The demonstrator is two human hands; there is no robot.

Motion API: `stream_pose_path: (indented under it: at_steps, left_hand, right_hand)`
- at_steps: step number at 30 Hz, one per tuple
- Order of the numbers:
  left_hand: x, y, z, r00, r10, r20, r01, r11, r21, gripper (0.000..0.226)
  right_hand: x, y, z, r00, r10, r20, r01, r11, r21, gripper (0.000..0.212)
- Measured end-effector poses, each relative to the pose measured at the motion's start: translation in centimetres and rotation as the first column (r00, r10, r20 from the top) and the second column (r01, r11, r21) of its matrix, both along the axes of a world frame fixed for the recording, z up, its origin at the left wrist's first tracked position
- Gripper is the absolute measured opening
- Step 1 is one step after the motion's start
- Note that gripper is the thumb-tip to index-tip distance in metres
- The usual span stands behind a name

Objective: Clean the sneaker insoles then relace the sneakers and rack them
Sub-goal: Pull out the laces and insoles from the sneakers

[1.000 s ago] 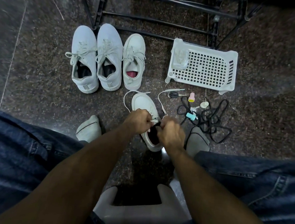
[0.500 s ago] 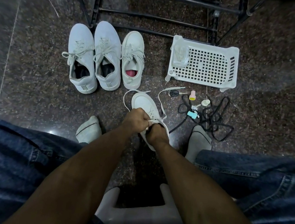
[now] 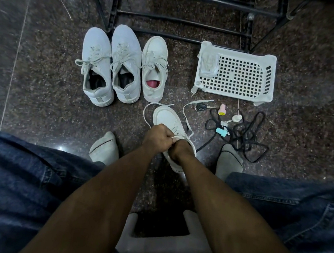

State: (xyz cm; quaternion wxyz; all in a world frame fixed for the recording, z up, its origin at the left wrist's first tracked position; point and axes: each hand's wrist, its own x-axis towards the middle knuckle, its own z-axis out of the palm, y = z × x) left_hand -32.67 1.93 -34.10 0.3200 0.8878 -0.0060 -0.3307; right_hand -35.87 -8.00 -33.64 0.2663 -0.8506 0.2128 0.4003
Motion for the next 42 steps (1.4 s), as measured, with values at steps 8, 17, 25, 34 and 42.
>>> stream_pose_path:
  at_steps: [8, 17, 25, 34, 42]
  left_hand:
    - [-0.4, -0.1, -0.1, 0.999, 0.028, -0.019, -0.028, 1.000, -0.011, 0.020]
    - [-0.3, -0.4, -0.3, 0.998, 0.064, -0.017, -0.064, 0.998, -0.027, 0.032]
    - [-0.7, -0.5, 0.1, 0.997, 0.081, 0.017, -0.080, 0.995, -0.054, 0.016]
    - [-1.1, -0.4, -0.2, 0.996, 0.060, 0.064, -0.055, 0.996, -0.067, 0.015]
    - [-1.1, -0.5, 0.4, 0.992, 0.123, 0.041, -0.123, 0.992, -0.012, 0.019]
  right_hand:
    - [-1.7, 0.0, -0.1, 0.994, 0.107, 0.008, -0.105, 0.988, -0.114, 0.055]
    - [-1.5, -0.6, 0.6, 0.978, 0.206, 0.027, -0.203, 0.976, -0.082, 0.058]
    - [-0.5, -1.2, 1.1, 0.993, 0.083, 0.085, -0.078, 0.995, -0.053, 0.034]
    - [-1.3, -1.5, 2.0, 0.976, 0.139, 0.170, -0.115, 0.983, -0.141, 0.028]
    - [0.6, -2.9, 4.0, 0.981, 0.177, 0.083, -0.170, 0.982, -0.089, 0.029]
